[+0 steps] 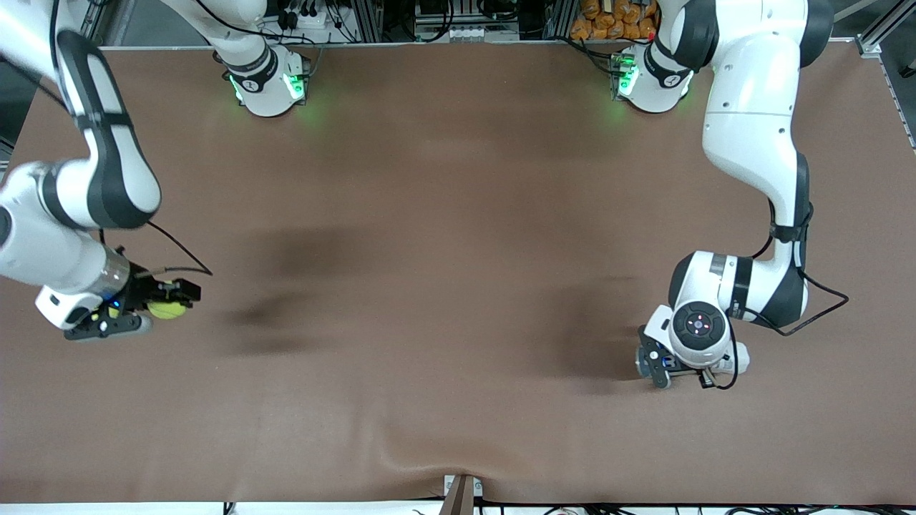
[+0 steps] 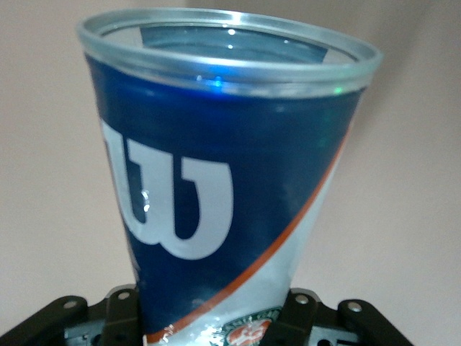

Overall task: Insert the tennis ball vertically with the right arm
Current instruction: 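Lift the can upright with the left gripper while the right gripper rises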

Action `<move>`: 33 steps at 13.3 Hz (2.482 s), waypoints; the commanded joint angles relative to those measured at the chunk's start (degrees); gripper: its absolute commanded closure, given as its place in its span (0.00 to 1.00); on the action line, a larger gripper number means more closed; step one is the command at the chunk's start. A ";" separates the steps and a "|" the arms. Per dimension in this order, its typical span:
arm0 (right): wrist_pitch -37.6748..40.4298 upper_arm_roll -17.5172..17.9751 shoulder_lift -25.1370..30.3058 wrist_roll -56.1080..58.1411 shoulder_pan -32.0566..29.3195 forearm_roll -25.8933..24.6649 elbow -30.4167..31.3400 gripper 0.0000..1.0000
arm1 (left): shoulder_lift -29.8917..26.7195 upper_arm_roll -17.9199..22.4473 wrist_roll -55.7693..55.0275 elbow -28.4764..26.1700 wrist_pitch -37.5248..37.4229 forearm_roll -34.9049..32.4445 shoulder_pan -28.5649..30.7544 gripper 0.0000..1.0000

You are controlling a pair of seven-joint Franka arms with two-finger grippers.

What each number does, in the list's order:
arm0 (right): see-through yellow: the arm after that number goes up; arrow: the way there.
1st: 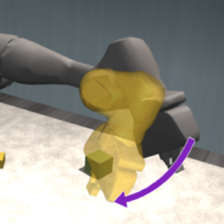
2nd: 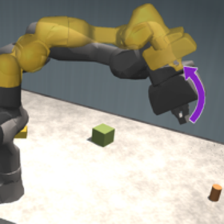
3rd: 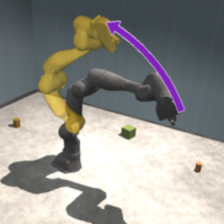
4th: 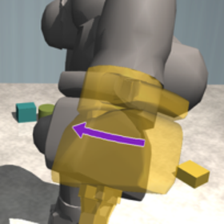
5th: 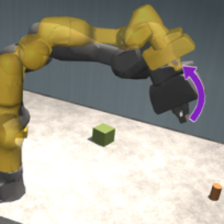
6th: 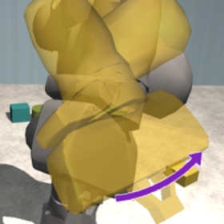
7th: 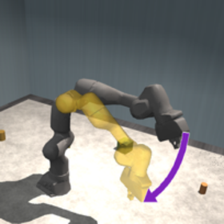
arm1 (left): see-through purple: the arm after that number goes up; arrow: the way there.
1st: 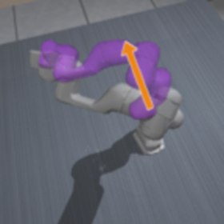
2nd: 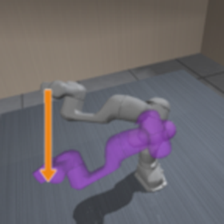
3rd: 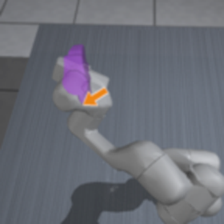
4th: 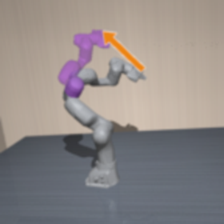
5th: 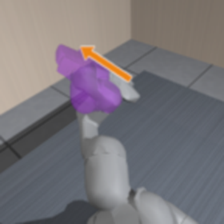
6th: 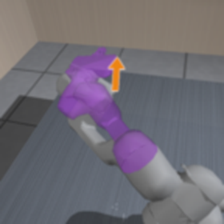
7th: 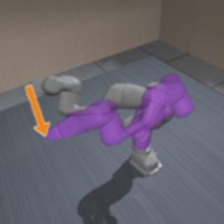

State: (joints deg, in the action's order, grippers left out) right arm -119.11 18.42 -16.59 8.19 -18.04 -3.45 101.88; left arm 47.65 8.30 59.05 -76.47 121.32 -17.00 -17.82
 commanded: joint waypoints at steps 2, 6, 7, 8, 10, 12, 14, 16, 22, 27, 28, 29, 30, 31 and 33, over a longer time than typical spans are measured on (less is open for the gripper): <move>13.50 0.21 5.16 -0.63 1.95 0.37 -7.19 1.00 | -3.35 -3.71 -0.95 0.79 -0.73 10.55 0.06 0.42; 29.25 0.04 5.51 -1.07 2.39 -0.59 -19.86 1.00 | -4.48 -6.09 -1.74 2.55 0.24 27.15 0.06 0.43; 31.98 0.04 5.51 -1.16 2.48 -0.77 -21.80 1.00 | -5.02 -6.88 -2.18 2.55 1.72 30.33 -0.03 0.43; 34.53 -0.05 5.60 -1.25 2.48 -0.94 -23.47 1.00 | -5.89 -8.11 -2.79 2.47 3.56 33.75 0.06 0.43; 37.01 0.04 5.51 -1.33 2.48 -1.91 -25.41 1.00 | -7.21 -10.92 -4.02 2.29 6.73 40.43 0.32 0.43; 37.11 0.04 5.60 -2.21 2.48 -1.91 -25.42 1.00 | -8.53 -12.25 -5.25 2.03 10.15 44.67 -0.11 0.43; 37.11 0.04 5.60 -2.21 2.48 -1.82 -25.42 1.00 | -8.45 -16.45 -6.14 0.63 18.48 47.75 -0.29 0.42; 37.11 0.12 5.60 -2.21 2.48 -1.74 -25.42 1.00 | -7.40 -19.71 -7.36 0.01 27.09 50.30 -1.68 0.42; 37.37 -6.44 7.01 -2.56 9.14 -1.91 -25.33 1.00 | 2.43 -19.90 -12.91 -1.49 54.08 61.54 -15.83 0.42; 38.25 -19.10 7.45 -4.31 22.05 -1.39 -25.33 1.00 | 7.89 -20.08 -14.39 -0.62 66.05 66.39 -23.13 0.43; 38.34 -21.65 7.53 -5.11 24.43 -0.95 -25.33 1.00 | 8.60 -20.08 -14.84 -0.35 68.07 66.40 -24.01 0.43; 38.60 -21.76 7.53 -5.29 25.07 -0.86 -25.33 1.00 | 8.95 -20.08 -15.54 -0.35 69.39 66.40 -25.06 0.43; 38.60 -20.98 7.45 -6.86 24.90 -0.77 -25.33 1.00 | 9.65 -20.08 -17.28 -0.09 71.23 66.48 -26.21 0.43; 38.60 -18.10 7.36 -9.31 24.11 -0.77 -25.33 1.00 | 10.35 -19.99 -19.82 0.35 72.91 66.40 -27.61 0.43; 38.34 -12.38 7.10 -15.98 23.40 -0.77 -25.33 1.00 | 11.33 -19.72 -21.34 0.62 75.46 66.31 -29.29 0.43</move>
State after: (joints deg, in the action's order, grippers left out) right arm -81.50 1.47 -9.82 -1.61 5.73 -4.28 77.03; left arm 57.01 -12.04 38.94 -78.38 193.86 48.07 -45.20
